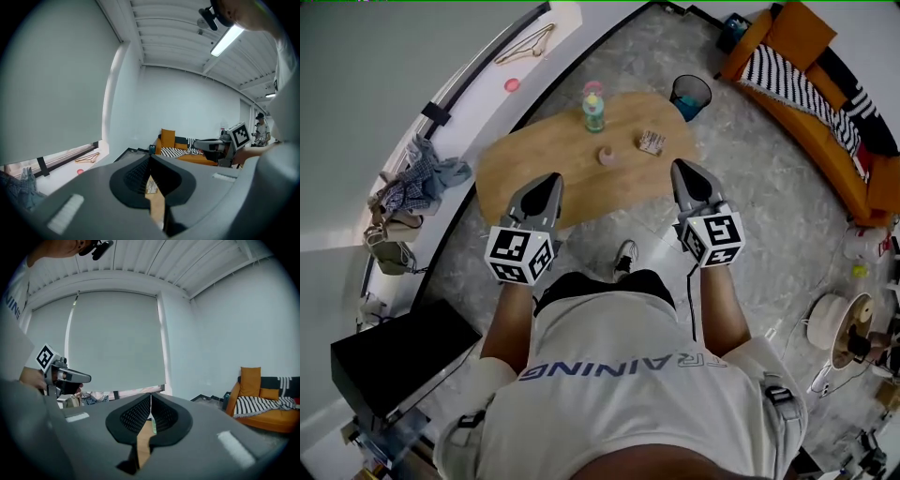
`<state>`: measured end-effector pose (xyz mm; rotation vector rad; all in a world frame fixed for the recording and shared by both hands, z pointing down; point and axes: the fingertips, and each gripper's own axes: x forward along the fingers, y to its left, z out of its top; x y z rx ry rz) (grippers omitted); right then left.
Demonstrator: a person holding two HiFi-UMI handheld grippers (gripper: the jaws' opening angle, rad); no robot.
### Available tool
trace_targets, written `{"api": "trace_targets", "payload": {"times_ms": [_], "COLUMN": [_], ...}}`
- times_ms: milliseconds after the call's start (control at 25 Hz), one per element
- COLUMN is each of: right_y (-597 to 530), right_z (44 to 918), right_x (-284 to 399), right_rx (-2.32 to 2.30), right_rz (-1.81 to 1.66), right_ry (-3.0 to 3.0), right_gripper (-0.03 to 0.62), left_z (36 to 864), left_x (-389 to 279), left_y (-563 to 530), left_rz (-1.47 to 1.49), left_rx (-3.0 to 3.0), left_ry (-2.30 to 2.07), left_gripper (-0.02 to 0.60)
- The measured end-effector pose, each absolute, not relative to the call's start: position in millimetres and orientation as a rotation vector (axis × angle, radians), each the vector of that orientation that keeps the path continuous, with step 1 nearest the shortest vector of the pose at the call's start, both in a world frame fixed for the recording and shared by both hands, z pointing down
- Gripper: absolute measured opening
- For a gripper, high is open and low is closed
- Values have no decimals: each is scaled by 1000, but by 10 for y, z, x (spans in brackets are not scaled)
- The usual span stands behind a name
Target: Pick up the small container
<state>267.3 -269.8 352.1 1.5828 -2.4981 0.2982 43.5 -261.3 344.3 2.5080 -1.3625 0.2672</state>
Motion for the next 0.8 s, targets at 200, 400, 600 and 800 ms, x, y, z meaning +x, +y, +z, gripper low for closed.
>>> {"api": "trace_targets", "payload": {"times_ms": [200, 400, 600, 800], "right_y": [-2942, -3074, -3017, -3062], "right_z": [3568, 3486, 3295, 3277], "right_x": [2618, 2370, 2098, 1857], "right_rx": [1548, 1591, 1635, 1667], "right_rz": [333, 301, 264, 258], "right_ry": [-2526, -2510, -2501, -2473], "right_gripper": [21, 38, 69, 210], "left_z": [3488, 3499, 3351, 3354], "left_x": [393, 190, 12, -252], "left_y": [-2836, -3021, -3158, -3250], "left_rz": [277, 253, 245, 223], "left_rx": [2482, 2508, 2577, 2589], "left_ry": [-1369, -1317, -1254, -1214], "left_gripper": [-2, -2, -2, -2]}}
